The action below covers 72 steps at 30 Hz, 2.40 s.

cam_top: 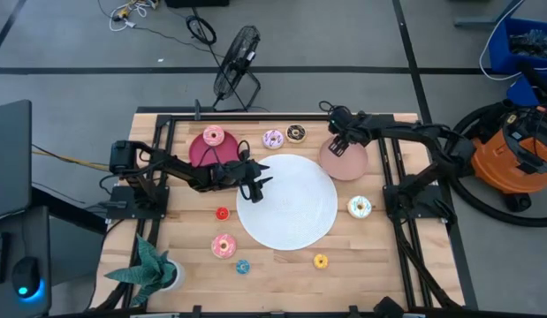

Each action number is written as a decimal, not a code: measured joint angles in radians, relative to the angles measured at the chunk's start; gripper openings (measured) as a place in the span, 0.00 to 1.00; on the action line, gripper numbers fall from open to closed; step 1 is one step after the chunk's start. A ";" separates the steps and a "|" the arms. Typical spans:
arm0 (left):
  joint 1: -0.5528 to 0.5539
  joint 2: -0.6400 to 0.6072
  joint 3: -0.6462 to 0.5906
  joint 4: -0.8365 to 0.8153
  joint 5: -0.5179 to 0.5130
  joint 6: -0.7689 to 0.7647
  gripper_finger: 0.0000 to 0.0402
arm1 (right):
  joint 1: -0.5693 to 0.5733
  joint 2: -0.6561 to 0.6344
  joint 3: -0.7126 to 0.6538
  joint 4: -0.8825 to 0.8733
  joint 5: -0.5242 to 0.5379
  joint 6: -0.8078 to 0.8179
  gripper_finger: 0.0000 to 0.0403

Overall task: Pick & Place donuts
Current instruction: Put the right small red donut on the light pink plate

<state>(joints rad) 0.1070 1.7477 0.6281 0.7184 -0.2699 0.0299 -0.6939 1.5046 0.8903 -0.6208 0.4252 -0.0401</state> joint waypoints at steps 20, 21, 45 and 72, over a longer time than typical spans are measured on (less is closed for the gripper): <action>-0.010 0.000 0.000 -0.009 0.000 -0.001 0.47 | 0.027 0.007 -0.056 0.072 -0.155 -0.125 0.58; -0.011 0.000 0.000 -0.008 0.000 0.000 0.47 | 0.025 0.007 -0.054 0.069 -0.155 -0.133 0.60; 0.095 0.315 0.340 0.273 0.232 0.132 0.26 | -0.025 0.007 -0.026 0.127 -0.291 -0.231 0.64; 0.187 0.644 0.894 0.033 0.317 -0.022 0.01 | -0.011 -0.124 -0.026 0.077 -0.450 -0.178 0.40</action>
<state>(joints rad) 0.2938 2.3917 1.5223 0.7514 0.0467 0.0076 -0.7052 1.3805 0.8639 -0.5439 -0.0245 -0.2180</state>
